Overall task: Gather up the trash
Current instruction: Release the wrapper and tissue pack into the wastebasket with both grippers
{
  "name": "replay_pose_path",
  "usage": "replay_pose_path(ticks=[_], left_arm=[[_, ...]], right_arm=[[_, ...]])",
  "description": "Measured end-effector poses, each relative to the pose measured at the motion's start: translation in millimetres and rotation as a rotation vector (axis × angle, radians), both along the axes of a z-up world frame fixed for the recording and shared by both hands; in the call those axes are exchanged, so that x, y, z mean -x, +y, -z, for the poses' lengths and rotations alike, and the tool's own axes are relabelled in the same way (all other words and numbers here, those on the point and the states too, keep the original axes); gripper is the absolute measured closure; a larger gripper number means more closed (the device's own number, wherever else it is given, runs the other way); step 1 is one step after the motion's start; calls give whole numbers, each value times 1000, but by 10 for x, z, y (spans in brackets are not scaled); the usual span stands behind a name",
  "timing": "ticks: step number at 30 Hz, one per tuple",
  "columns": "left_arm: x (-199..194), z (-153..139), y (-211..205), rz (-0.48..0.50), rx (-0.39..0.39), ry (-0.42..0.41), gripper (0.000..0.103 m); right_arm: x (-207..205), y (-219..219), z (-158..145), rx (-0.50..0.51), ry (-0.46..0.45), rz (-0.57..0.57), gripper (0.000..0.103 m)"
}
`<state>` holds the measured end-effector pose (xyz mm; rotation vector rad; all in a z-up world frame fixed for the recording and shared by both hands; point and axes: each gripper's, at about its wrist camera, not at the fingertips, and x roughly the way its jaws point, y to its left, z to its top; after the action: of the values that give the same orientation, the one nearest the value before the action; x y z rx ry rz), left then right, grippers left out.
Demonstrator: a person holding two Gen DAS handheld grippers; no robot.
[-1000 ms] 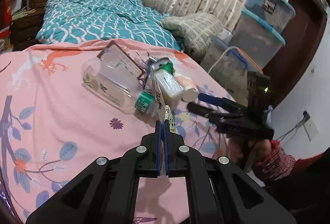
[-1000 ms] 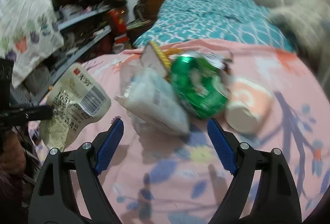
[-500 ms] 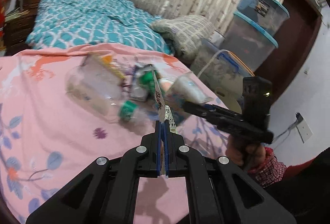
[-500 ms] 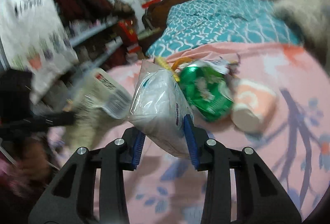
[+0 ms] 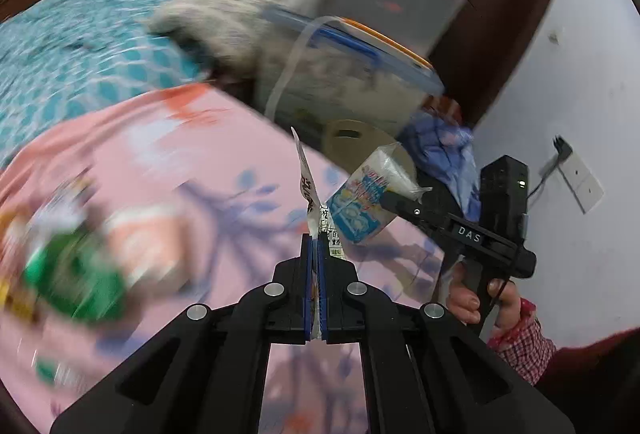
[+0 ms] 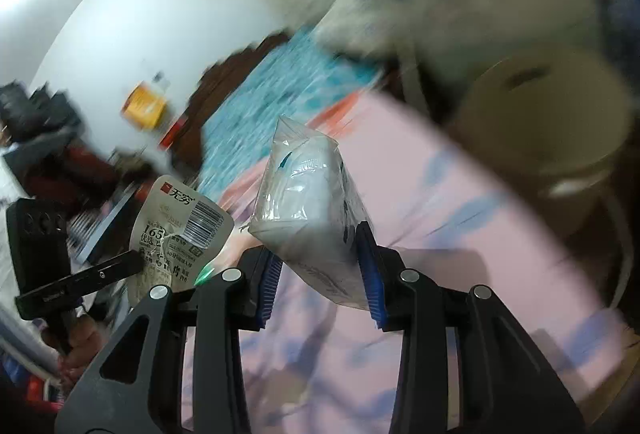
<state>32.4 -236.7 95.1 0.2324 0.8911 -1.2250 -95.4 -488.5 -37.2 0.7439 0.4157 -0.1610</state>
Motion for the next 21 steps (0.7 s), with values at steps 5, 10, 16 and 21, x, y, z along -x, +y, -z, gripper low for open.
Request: replay_pose_path(ticks=[5,10,16,21], left_arm=[[97,94,-1230,116,-52,-12,101],[88,224,-2151,151,-78,11,101],[42,464,-2910,133,-129,16,100],[40,679,-3177,63,-171,-19,48]], right_arm=[[320,-671,21,30,4,170,64],[412,-1152,147,25,46,245,64],[297,-1431,257,40,60,268,62],[304,-1460,265,47,75,322,39]])
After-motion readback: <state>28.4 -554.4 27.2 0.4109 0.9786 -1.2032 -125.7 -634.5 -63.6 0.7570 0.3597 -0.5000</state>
